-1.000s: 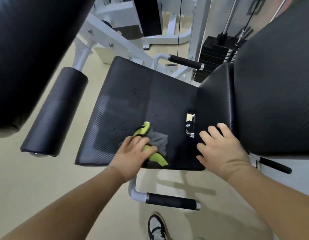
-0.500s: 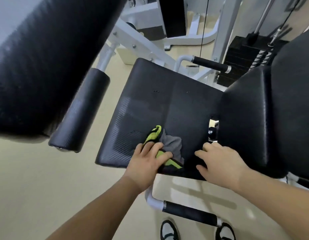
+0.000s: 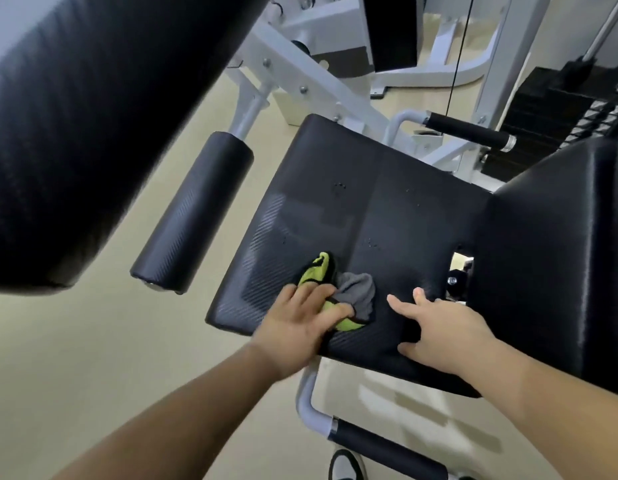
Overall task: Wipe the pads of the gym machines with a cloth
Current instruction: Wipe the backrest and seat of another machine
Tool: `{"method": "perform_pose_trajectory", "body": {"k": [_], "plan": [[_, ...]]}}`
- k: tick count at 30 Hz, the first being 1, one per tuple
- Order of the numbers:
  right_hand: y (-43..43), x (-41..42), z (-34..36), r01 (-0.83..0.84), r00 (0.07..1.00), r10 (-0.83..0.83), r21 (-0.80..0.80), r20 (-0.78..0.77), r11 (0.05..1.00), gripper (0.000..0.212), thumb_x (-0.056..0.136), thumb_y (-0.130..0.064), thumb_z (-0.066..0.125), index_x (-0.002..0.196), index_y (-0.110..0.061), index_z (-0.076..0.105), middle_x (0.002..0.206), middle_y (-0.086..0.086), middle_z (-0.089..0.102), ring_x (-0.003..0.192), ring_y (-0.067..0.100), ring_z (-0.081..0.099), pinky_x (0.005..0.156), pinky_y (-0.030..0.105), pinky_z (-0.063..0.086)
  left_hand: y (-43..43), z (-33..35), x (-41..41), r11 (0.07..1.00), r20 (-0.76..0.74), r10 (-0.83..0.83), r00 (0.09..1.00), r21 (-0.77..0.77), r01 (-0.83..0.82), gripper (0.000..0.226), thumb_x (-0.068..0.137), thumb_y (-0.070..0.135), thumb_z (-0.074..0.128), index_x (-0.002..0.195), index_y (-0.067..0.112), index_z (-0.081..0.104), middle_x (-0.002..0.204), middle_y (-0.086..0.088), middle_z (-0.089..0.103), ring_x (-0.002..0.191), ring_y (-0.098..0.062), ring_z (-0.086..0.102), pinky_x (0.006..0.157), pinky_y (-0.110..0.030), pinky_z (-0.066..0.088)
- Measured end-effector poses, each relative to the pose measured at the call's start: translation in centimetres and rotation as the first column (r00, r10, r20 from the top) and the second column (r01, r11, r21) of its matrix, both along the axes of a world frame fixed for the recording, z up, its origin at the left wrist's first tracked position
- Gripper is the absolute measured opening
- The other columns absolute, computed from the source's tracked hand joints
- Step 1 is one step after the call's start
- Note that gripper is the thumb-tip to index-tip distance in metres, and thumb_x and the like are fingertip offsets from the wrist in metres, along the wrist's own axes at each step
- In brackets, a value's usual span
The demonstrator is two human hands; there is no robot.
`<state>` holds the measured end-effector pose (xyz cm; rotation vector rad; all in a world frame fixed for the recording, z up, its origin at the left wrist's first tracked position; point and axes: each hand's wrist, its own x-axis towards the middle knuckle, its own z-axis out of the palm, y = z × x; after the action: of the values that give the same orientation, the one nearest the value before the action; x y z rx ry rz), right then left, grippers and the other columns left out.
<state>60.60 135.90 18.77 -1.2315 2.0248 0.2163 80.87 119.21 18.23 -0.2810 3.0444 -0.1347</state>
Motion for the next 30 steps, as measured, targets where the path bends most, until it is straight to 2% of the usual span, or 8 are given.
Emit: {"method": "perform_pose_trajectory", "body": {"k": [3,6,8,11,15,19,24,30], "plan": [[-1.3,-0.7,1.1,-0.014,1.0,0.013,0.087,0.011,0.996,0.083,0.094,-0.057,0.056,0.159,-0.055,0.004,0.173,-0.002,0.013,0.151,0.026,0.032,0.107,0.041,0.047,-5.8,1.5,-1.6,0.978,-0.052,0.19,0.98,-0.077,-0.193,0.043,0.089,0.019,0.06,0.13,0.033,0.059,0.135,-0.01,0.058,0.122,-0.034,0.056,0.101,-0.046,0.042],[-3.1,-1.6,2.1,-0.068,0.997,0.059,0.157,0.057,0.985,0.081,0.094,-0.05,0.057,0.162,-0.048,0.012,0.161,-0.008,0.036,0.148,0.023,0.034,0.106,0.042,0.049,-5.3,1.5,-4.4,0.792,-0.172,0.606,0.776,0.041,-0.609,0.04,0.098,0.018,0.053,0.136,0.028,0.058,0.145,-0.013,0.052,0.135,-0.034,0.044,0.117,-0.047,0.03],[-3.4,-2.2,2.1,-0.107,0.992,0.092,0.195,0.086,0.975,0.088,0.091,-0.053,0.061,0.162,-0.045,0.01,0.16,-0.009,0.037,0.149,0.023,0.033,0.109,0.044,0.047,-2.0,0.7,-6.0,0.714,-0.205,0.699,0.685,0.15,-0.684,0.04,0.092,0.015,0.052,0.131,0.024,0.062,0.143,-0.015,0.053,0.133,-0.035,0.045,0.116,-0.046,0.031],[-3.0,-2.6,2.2,-0.17,0.983,0.149,0.232,0.104,0.958,0.098,0.085,-0.058,0.064,0.162,-0.046,0.004,0.167,-0.001,0.025,0.152,0.026,0.028,0.116,0.048,0.04,3.6,-0.5,-5.6,0.849,-0.136,0.519,0.844,0.191,-0.492,0.042,0.086,0.019,0.046,0.123,0.028,0.063,0.138,-0.009,0.056,0.127,-0.032,0.049,0.115,-0.045,0.035],[-3.0,-2.8,2.7,-0.147,0.984,0.122,0.214,0.129,0.966,0.084,0.084,-0.051,0.067,0.158,-0.044,0.028,0.164,-0.002,0.03,0.149,0.022,0.033,0.109,0.044,0.047,1.6,0.2,-4.7,0.996,0.026,0.058,0.998,0.063,-0.06,0.043,0.088,0.022,0.051,0.129,0.035,0.058,0.137,-0.002,0.058,0.127,-0.025,0.055,0.114,-0.044,0.038],[-3.6,-3.2,2.6,-0.113,0.978,0.068,0.221,0.199,0.969,0.09,0.091,-0.051,0.063,0.162,-0.047,0.009,0.169,-0.004,0.021,0.154,0.024,0.025,0.108,0.044,0.044,-3.4,1.1,-7.6,0.929,0.061,0.37,0.927,-0.017,-0.369,0.043,0.097,0.024,0.054,0.136,0.043,0.049,0.154,0.001,0.046,0.147,-0.022,0.035,0.126,-0.053,0.017],[-3.9,-6.5,1.5,0.383,0.92,-0.383,0.012,0.086,0.924,0.039,0.091,-0.049,0.066,0.119,-0.022,0.062,0.122,0.001,0.064,0.112,0.026,0.065,0.084,0.034,0.055,0.6,0.3,-11.1,0.789,0.047,0.604,0.796,0.105,-0.605,0.048,0.086,0.034,0.047,0.134,0.034,0.052,0.161,-0.005,0.032,0.153,-0.028,0.021,0.127,-0.056,0.005],[-4.6,-6.8,-0.6,0.53,0.847,-0.53,-0.123,0.039,0.839,0.072,0.097,-0.043,0.066,0.158,-0.021,0.034,0.144,-0.003,0.04,0.114,0.024,0.062,0.081,0.032,0.051,-4.3,0.5,-14.1,0.842,0.033,0.524,0.851,0.127,-0.524,0.041,0.089,0.041,0.042,0.128,0.038,0.053,0.161,-0.006,0.035,0.151,-0.026,0.026,0.127,-0.054,0.003]]}}
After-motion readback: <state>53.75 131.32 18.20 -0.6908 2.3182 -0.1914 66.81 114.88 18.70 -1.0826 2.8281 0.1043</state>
